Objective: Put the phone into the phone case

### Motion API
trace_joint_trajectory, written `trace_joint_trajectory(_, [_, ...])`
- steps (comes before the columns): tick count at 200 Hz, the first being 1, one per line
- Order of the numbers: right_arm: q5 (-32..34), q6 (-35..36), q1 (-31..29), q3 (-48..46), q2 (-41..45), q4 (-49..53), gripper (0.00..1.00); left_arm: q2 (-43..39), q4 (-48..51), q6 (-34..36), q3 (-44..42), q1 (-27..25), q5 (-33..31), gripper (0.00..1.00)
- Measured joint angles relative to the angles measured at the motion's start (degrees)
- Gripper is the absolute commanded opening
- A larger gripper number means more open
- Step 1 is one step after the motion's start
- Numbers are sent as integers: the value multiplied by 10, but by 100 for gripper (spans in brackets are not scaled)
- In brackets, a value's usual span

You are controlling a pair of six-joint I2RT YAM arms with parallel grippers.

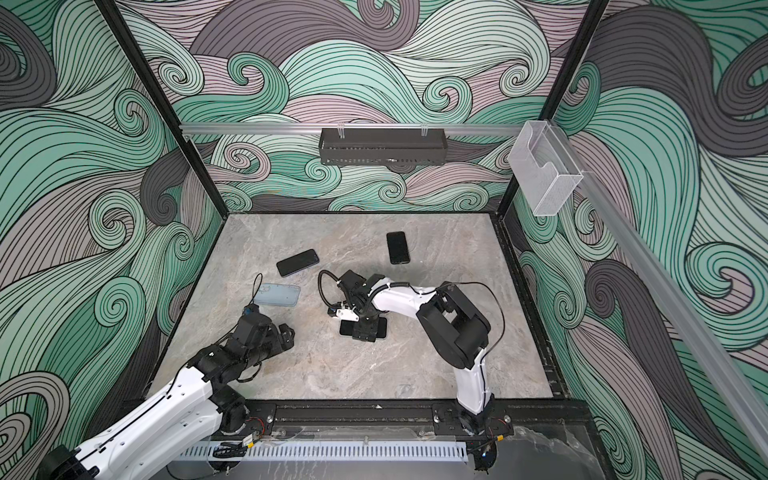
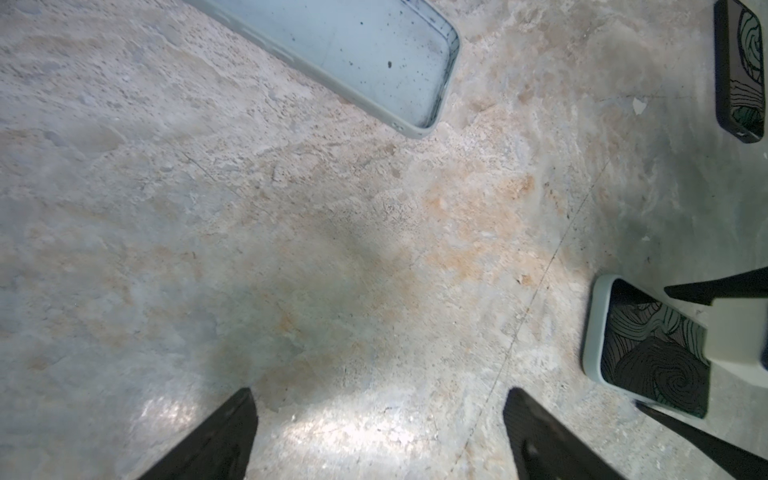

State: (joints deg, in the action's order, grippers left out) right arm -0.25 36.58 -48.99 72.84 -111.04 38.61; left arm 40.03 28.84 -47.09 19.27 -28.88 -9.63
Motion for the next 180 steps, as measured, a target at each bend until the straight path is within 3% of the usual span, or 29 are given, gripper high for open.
trace_joint_trajectory(103, [7, -119, -1, 1, 1, -6, 64, 7, 2, 5, 2, 2, 0, 95])
trace_joint_trajectory(154, [6, -214, 37, 4, -1, -24, 38, 3, 6, 8, 4, 3, 0, 95])
trace_joint_trajectory(180, [4, -256, 70, 4, 1, -27, 32, 4, 5, 12, 5, 3, 2, 95])
